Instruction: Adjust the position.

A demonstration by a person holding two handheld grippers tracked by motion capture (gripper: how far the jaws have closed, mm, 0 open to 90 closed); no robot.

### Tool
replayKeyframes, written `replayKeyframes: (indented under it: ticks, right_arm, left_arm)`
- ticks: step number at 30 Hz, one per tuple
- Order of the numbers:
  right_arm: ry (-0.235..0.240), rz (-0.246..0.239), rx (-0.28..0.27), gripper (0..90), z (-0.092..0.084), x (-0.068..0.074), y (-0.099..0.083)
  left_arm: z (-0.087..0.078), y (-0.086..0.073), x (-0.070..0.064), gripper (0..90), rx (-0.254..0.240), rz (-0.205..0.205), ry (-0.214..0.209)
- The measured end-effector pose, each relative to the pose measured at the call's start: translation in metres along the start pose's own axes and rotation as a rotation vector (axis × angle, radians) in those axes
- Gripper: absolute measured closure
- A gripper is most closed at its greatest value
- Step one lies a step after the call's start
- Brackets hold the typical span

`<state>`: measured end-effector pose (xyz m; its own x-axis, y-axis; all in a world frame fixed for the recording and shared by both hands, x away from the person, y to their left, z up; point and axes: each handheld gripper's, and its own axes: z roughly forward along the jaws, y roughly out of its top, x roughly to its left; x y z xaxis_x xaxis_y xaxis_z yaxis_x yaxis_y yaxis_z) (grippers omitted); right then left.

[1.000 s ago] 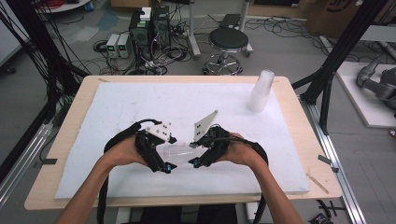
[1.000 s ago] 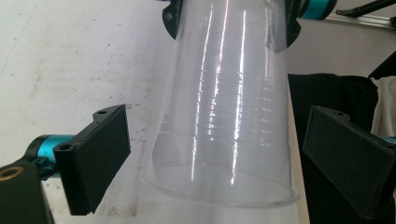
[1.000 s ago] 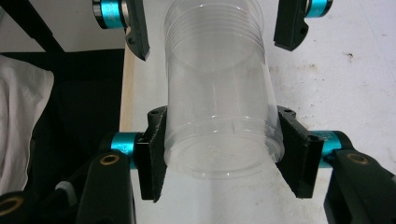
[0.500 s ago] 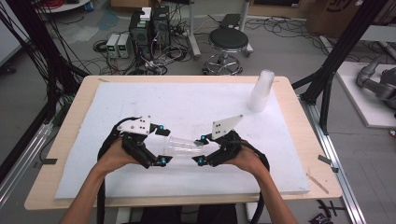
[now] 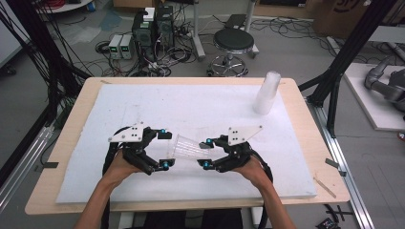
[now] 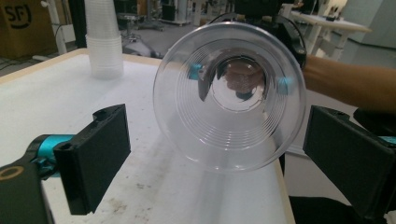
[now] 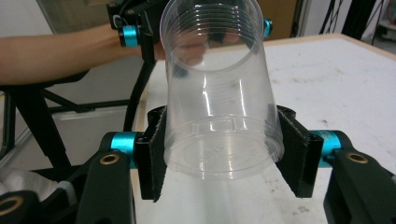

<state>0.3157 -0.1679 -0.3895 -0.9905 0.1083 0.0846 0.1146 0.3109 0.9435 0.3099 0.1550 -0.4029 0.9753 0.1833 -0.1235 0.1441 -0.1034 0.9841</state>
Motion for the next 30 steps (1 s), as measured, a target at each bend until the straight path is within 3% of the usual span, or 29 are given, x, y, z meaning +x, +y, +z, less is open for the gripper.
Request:
replayKeyframes:
  ticks: [7,30]
  right_arm:
    - [0.040,-0.007,-0.086,42.6,-0.001,0.000,-0.003]
    - [0.080,-0.012,-0.131,42.6,0.001,0.001,-0.003]
  left_arm:
    - [0.003,-0.004,-0.001,7.4,-0.047,-0.008,-0.025]
    - [0.033,0.008,-0.004,7.8,-0.048,0.005,-0.106]
